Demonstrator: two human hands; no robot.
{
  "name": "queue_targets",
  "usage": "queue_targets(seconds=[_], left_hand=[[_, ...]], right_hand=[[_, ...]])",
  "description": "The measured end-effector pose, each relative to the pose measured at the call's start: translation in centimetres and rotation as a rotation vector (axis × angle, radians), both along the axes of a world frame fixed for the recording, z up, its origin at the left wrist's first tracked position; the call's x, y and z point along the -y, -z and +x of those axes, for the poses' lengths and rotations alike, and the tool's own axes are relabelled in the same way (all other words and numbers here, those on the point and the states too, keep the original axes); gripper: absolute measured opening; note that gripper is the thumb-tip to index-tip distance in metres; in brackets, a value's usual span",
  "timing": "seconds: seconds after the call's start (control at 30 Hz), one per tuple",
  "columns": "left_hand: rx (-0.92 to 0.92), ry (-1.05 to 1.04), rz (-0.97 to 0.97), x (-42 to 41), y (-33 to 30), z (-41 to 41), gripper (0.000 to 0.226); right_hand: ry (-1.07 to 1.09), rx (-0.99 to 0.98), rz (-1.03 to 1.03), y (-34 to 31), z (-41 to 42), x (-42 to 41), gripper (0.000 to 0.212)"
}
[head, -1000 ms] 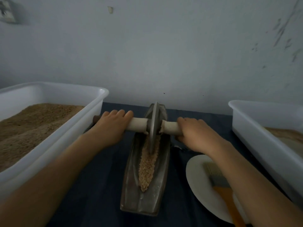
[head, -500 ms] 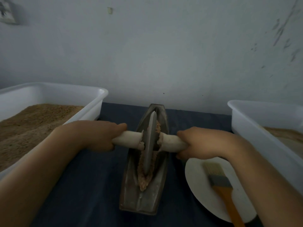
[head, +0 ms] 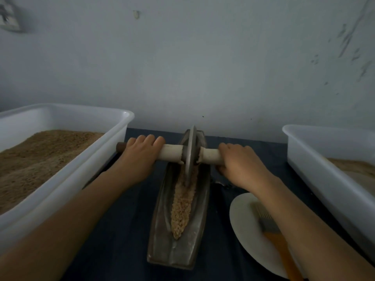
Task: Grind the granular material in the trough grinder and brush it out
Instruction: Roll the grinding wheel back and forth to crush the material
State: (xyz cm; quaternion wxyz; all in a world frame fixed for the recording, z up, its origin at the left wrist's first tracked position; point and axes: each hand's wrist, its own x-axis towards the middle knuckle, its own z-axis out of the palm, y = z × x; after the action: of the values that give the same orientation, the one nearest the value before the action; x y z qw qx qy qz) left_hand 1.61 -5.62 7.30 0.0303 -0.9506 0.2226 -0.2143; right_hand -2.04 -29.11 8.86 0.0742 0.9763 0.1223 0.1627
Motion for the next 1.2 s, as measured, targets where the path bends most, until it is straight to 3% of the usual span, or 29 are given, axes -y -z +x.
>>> queue_targets(seconds=[0.1,0.3,0.4,0.63,0.87,0.93,1.07,1.2], left_hand=[[-0.171,-0.013,0.092,-0.3,-1.3,-0.5,0.041],[-0.704,0.028,0.201,-0.9,-4.8,-3.4,0.034],[-0.792,0.038,0.239,-1.2,-5.7,-4.3,0.032],[-0.712,0.033,0.168,-1.0,-4.6,-3.2,0.034],[-0.085,-0.013,0.034,-0.2,-0.5,0.4,0.037],[-0.004,0.003,-0.023,0.0,0.0,0.7,0.037],[-0.016,0.01,0.007,0.0,-0.4,0.3,0.038],[-0.311,0.006,0.118,-0.6,-2.2,-1.0,0.039]], right_hand=[[-0.01,-0.176,0.025,-0.9,-0.7,-0.1,0.017],[-0.008,-0.571,0.037,-3.6,-3.5,-1.0,0.025],[-0.034,-0.667,0.04,-4.4,-4.7,-1.0,0.026],[-0.022,-0.635,0.095,-4.0,-3.6,-0.7,0.024],[0.01,-0.105,0.035,-0.6,0.0,0.0,0.019],[0.01,-0.006,0.013,0.0,0.6,0.1,0.021],[-0.007,-0.06,0.031,-0.1,0.3,0.3,0.02],[-0.01,-0.271,0.036,-1.4,-1.1,-0.3,0.018]])
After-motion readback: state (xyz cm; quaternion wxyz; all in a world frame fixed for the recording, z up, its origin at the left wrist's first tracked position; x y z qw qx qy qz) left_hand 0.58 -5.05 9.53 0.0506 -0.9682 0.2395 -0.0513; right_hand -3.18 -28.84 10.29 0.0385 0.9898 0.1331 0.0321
